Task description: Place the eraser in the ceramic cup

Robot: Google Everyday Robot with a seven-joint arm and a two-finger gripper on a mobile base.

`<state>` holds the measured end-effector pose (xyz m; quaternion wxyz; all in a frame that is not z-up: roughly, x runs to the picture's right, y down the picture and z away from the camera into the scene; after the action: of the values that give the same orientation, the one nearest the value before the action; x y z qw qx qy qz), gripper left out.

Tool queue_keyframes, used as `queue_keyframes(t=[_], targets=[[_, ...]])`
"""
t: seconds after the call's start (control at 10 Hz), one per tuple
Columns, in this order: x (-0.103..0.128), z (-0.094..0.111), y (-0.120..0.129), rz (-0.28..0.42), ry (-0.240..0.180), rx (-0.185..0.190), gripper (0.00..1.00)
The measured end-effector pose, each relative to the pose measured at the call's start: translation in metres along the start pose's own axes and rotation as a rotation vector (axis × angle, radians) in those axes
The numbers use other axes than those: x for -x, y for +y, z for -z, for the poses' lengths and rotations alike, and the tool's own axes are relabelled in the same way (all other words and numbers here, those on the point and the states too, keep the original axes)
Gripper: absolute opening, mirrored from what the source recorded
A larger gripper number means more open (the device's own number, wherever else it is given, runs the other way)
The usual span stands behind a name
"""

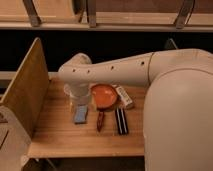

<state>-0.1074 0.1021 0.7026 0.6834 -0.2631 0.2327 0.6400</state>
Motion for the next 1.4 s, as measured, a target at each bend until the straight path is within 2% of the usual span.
queue_keyframes(t=[1.1, 1.2, 1.4], targets=[[0.001, 0.001, 0.001, 0.009, -0.008, -0.006, 0.65], [0.006, 0.007, 0.002, 0.046, -0.040, -0.017, 0.65], [0.027, 0.030, 0.004, 0.186, -0.151, -0.048, 0.65]])
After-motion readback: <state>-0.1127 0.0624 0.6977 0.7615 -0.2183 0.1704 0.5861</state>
